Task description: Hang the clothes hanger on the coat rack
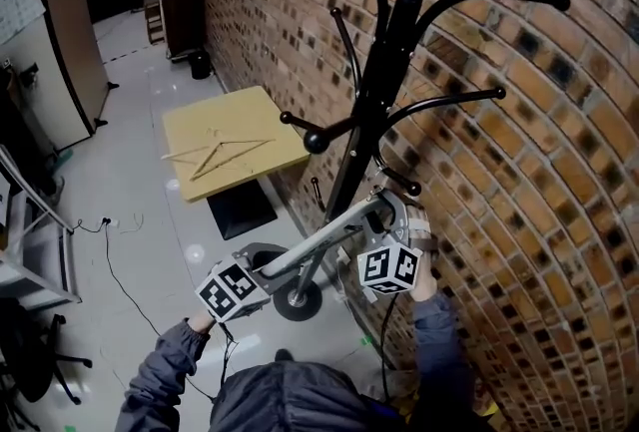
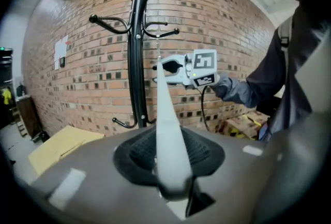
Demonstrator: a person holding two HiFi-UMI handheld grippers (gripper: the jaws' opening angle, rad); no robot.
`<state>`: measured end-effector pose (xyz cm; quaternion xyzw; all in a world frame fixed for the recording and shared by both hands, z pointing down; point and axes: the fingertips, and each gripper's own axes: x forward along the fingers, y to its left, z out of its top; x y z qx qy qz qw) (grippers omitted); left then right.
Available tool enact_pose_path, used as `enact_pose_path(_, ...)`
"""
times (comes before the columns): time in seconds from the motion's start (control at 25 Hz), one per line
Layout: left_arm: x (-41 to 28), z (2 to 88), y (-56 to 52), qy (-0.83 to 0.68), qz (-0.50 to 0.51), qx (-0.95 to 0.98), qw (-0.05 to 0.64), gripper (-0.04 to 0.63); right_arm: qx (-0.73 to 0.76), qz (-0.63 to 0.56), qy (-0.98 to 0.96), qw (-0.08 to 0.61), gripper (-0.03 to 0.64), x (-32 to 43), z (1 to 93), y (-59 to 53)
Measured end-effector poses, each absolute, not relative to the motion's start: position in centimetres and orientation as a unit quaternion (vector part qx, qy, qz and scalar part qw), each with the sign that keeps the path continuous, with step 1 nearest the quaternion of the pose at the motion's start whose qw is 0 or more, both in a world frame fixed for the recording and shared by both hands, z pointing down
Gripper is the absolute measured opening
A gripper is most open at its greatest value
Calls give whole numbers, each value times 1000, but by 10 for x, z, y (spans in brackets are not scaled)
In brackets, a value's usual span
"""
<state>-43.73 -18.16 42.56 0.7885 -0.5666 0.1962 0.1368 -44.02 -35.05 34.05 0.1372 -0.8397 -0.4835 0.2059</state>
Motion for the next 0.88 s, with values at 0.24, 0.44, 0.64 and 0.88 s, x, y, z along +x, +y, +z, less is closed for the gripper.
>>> enact_pose_path(0.24, -450, 425, -190, -598, 185, 770, 127, 132, 164, -501, -826, 198, 196, -431, 334, -357)
enact_pose_path(0.44, -455, 423, -191, -607, 176, 764, 129, 137, 186, -499, -827, 181, 221, -412, 326, -360)
enact_pose_path(0.64, -457, 419, -192, -612, 173, 763, 120, 140, 222, -485, -827, 177, 227, -369, 328, -358)
enact_pose_path(0.88, -473, 415, -160, -644, 132, 743, 126, 141, 197, -443, -862, 146, 225, -351, 336, -300)
